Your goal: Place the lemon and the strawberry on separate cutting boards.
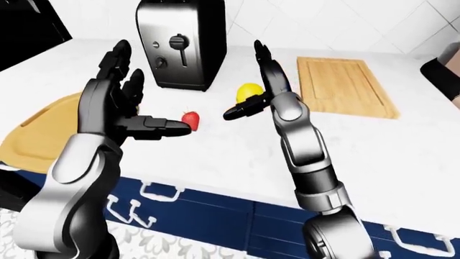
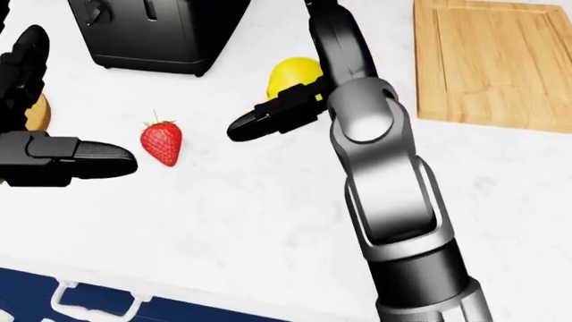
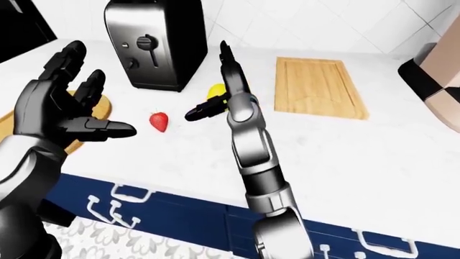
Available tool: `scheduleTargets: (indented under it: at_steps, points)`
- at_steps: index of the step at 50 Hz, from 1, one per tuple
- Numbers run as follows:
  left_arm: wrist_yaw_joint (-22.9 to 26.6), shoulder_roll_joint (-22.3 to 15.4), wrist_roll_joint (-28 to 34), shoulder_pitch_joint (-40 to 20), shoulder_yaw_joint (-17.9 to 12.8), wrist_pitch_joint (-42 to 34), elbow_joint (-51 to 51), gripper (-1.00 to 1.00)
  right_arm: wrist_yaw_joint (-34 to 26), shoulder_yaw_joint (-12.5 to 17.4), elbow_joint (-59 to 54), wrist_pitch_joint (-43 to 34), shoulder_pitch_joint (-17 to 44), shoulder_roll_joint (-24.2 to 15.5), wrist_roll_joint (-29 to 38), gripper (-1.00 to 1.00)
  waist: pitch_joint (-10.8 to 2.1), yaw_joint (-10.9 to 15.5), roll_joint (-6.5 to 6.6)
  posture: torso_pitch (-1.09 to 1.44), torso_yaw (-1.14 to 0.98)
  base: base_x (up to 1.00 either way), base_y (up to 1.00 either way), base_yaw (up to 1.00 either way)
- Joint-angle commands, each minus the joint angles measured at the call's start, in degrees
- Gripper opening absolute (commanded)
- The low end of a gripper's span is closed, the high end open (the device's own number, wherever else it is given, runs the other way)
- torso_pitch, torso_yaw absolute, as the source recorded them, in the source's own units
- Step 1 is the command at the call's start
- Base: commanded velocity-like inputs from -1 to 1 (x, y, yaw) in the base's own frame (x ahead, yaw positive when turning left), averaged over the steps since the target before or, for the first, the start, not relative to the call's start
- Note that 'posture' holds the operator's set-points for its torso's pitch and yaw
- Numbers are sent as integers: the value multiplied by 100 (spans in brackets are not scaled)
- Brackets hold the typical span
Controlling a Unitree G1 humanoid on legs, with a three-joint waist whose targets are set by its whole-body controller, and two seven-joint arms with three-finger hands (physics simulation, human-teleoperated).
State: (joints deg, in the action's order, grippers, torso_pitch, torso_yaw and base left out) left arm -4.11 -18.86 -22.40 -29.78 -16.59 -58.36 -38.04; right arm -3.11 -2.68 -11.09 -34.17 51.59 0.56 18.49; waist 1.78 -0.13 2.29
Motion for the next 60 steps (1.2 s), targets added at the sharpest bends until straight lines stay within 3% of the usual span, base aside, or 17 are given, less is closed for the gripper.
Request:
scheduleTargets:
  at_steps: [1, 10, 16, 21, 24, 30, 42, 46, 51, 60]
  points:
    - [-22, -66, -16, -146, -73, 128, -152, 100, 75, 67, 144, 243, 185, -80, 149, 100, -150, -8, 24, 0, 0, 0, 0, 0]
    - [2, -56, 11, -71, -56, 239, -103, 100, 79, 70, -42, 379, 97, -134, 426, 100, -154, -5, 14, 0, 0, 0, 0, 0]
    - [25, -60, 30, -72, -50, 290, -52, 100, 83, 89, -172, 501, 46, -148, 536, 34, -144, -4, 8, 0, 0, 0, 0, 0]
    - [18, -48, 40, -76, -40, 278, -72, 100, 96, 99, -208, 570, -27, -168, 601, 22, -137, 2, -1, 0, 0, 0, 0, 0]
    - [-28, -62, -25, -127, -82, 131, -177, 100, 74, 42, -198, 643, -150, -182, 741, 5, -135, 5, -6, 0, 0, 0, 0, 0]
    - [-55, -59, -33, -129, -61, 133, -190, 100, 45, -28, -307, 895, -366, -232, 1164, -2, -142, 9, -22, 0, 0, 0, 0, 0]
    - [-87, -71, -89, -134, -70, 78, -255, 100, -103, -41, -334, 1238, -501, -223, 2065, -48, -177, 36, -65, 0, 0, 0, 0, 0]
    - [-96, -73, -99, -130, -68, 77, -260, 100, -220, 40, -129, 1114, -404, -237, 2093, -79, -176, 44, -81, 0, 0, 0, 0, 0]
    - [-99, -72, -107, -121, -77, 70, -278, 100, -392, 140, 232, 824, -218, -333, 2049, -95, -149, 49, -80, 0, 0, 0, 0, 0]
    - [-85, -71, -103, -91, -83, 99, -273, 100, -448, 301, 413, 536, 117, -589, 1839, -100, -110, 48, -65, 0, 0, 0, 0, 0]
